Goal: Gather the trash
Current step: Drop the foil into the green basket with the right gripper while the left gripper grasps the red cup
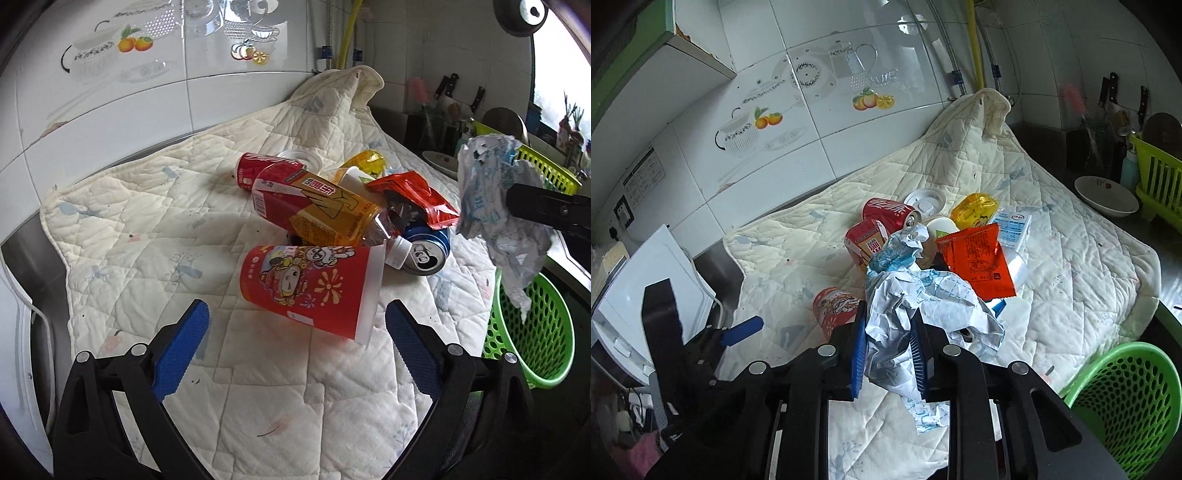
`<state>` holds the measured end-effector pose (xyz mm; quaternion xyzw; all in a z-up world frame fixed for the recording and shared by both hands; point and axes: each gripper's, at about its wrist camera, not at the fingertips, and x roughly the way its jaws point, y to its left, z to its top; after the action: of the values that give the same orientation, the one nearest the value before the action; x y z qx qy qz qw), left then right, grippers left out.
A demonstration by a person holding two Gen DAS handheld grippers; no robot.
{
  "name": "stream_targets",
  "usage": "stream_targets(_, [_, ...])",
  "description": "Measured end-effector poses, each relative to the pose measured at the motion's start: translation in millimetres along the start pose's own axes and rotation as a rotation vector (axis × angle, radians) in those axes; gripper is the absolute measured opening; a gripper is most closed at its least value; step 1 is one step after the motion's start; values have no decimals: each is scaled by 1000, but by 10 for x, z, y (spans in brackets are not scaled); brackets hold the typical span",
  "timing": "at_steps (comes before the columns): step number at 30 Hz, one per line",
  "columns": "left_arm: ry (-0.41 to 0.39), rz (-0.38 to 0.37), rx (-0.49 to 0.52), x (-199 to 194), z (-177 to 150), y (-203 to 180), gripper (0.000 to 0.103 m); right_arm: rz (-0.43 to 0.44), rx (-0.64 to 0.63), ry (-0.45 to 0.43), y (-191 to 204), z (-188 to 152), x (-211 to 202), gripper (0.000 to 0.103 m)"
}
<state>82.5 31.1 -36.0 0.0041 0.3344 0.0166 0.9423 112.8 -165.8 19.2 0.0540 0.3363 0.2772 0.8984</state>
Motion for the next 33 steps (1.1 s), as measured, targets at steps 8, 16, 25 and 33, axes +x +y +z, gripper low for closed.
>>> stream_targets(8, [15, 56, 86, 278, 54, -348, 83, -118, 48, -48, -323, -308, -478, 21])
stream_targets(16, [51, 113, 68, 441, 46, -325, 59, -236, 121, -39, -772, -604, -722, 21])
stream_targets(25, [67, 142, 48, 459, 51, -255, 45, -331, 218, -8, -1221, -916, -792, 21])
stream_targets(33, [31, 174, 32, 364, 87, -175, 25, -378, 279, 28, -1497, -1119, -768, 21])
